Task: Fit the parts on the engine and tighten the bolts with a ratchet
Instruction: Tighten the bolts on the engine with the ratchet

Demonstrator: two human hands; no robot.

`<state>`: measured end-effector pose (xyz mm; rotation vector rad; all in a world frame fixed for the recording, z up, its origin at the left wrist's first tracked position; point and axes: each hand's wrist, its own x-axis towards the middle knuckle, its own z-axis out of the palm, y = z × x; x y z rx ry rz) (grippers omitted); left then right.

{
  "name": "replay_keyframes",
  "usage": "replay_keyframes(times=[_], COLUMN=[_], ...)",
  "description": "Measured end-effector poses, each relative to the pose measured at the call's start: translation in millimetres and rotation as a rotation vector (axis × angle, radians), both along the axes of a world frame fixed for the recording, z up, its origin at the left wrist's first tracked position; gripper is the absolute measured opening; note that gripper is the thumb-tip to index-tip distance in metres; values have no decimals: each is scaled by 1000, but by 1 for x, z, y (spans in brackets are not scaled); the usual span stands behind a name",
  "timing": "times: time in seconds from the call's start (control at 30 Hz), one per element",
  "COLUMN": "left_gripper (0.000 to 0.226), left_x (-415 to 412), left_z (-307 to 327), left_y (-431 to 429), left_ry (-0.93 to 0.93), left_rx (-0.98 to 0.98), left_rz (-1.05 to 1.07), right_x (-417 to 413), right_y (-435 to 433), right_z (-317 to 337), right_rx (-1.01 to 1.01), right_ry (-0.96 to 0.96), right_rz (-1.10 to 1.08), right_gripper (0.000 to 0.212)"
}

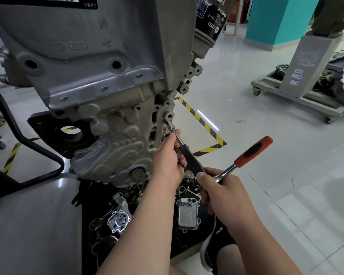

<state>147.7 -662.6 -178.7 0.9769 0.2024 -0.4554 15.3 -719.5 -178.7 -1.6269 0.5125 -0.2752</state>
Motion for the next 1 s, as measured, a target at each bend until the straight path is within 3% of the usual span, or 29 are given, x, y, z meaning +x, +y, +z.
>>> replay_keyframes(times=[0.33,0.53,1.0], left_gripper=[23,24,25], left_x=[2,4,4], left_z=[-5,-7,-2], left_y=[-1,-1,0], left_ry=[33,21,-2], left_rx=[-79,-11,-15], left_rz=[31,29,15], right_x=[1,2,3], right_y=[-3,0,3], right_z=[1,-1,0], right_rx=[-76,-130,-81], right_ry=[-5,-31,-34], right_rz=[29,19,-12], right_gripper=[18,15,20])
